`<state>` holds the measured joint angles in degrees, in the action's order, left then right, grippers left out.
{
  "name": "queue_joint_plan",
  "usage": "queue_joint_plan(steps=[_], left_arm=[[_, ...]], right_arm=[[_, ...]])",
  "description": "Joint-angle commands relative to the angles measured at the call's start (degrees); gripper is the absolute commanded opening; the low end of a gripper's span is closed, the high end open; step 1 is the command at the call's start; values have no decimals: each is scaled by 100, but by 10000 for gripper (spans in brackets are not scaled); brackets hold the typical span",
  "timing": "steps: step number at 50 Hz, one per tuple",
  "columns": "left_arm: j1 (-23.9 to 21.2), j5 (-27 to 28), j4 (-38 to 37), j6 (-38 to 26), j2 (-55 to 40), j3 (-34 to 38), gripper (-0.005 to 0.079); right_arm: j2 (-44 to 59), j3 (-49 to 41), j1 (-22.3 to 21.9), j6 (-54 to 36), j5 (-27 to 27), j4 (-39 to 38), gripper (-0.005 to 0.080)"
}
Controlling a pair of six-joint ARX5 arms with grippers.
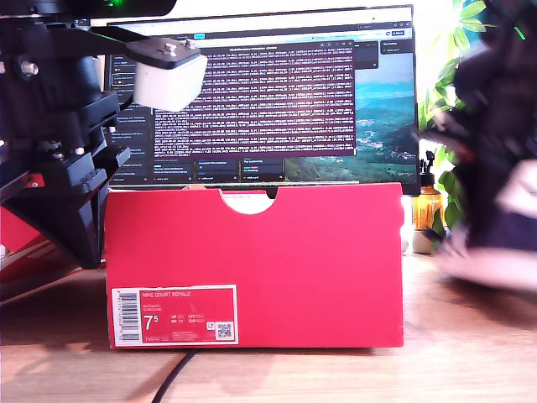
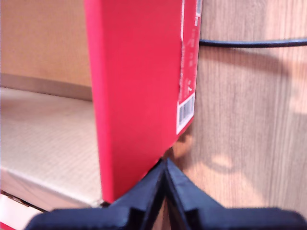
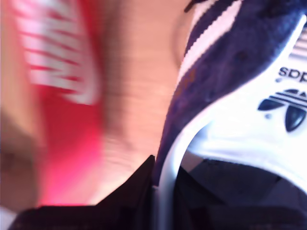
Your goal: Pack the blue shoes by picking the first shoe and placing it inside the red shoebox, left side, then picking and rotating the second shoe and placing it in the shoebox
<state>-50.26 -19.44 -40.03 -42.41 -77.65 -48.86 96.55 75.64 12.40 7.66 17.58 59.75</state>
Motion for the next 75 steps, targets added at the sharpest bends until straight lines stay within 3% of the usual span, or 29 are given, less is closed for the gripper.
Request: queue_joint_plan(steps=[1, 9, 21, 37, 56, 75], left_arm=[[-11, -13, 81, -15, -48, 24, -19], [-11, -11, 90, -17, -48, 24, -19], [-11, -11, 92, -15, -48, 24, -19], [-11, -11, 76, -7, -48, 24, -19], [-11, -15, 105, -7, -48, 24, -19], [-11, -15, 109, -7, -48, 24, -19]], right_arm=[[-376, 400, 94, 4, 13, 81, -13], [-385, 977, 385, 157, 393, 184, -13], [-385, 1526, 951, 774, 761, -437, -13], [-297, 1537, 1499, 1674, 938, -1456, -13], [258, 1537, 2138, 2273, 1062, -1974, -13], [1097, 1537, 2376, 2562, 1379, -2396, -13]])
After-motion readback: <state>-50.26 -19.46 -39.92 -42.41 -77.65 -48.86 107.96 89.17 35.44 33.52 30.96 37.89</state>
